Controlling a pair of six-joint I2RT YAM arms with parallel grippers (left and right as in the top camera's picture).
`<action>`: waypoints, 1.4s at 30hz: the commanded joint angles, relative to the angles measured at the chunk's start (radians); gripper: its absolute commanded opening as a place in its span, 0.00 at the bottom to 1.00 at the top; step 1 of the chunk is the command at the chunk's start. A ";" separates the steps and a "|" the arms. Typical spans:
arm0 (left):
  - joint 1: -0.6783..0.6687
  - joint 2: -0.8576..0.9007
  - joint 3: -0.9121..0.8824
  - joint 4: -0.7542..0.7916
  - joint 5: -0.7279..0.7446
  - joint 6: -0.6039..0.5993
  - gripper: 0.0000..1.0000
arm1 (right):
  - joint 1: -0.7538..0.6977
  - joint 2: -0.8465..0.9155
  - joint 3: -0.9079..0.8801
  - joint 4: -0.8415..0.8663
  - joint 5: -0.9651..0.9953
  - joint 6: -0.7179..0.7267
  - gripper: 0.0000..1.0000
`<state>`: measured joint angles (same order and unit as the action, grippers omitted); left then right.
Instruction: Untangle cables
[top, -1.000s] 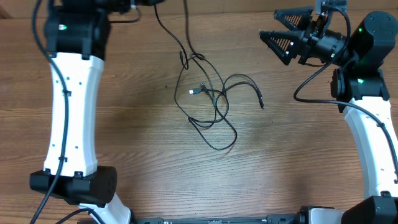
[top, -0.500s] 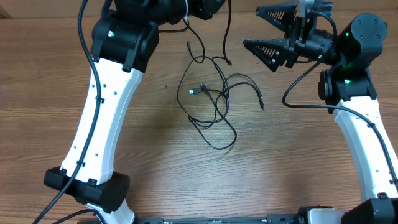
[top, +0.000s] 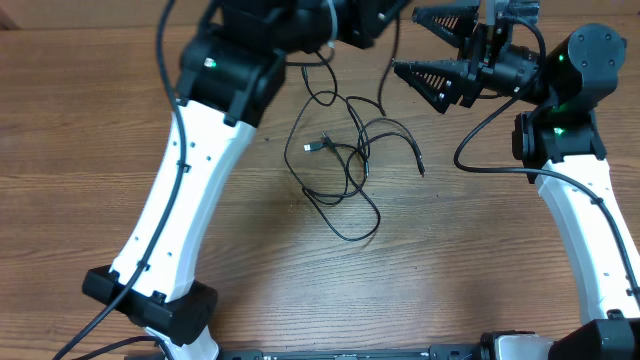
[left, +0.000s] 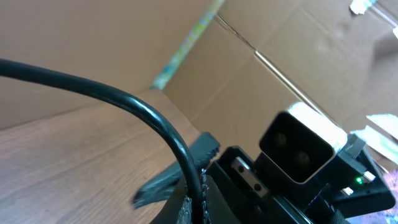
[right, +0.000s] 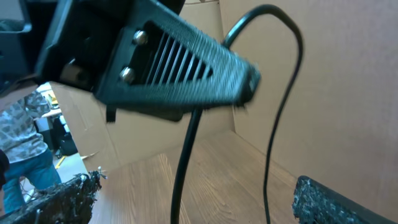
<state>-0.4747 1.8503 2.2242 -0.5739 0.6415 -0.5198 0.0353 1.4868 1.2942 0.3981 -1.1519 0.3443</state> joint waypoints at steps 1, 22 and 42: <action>-0.036 0.039 0.009 0.002 -0.023 0.027 0.04 | 0.005 -0.003 0.021 0.009 -0.002 0.023 0.95; -0.042 0.053 0.010 0.003 -0.024 0.026 0.04 | 0.005 -0.003 0.021 0.009 -0.002 0.022 0.04; 0.135 0.053 0.010 0.009 0.300 0.026 1.00 | -0.045 -0.003 0.024 0.269 0.236 0.290 0.04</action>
<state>-0.3824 1.8996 2.2246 -0.5667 0.8101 -0.5045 0.0223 1.4971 1.2942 0.6296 -1.0069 0.5335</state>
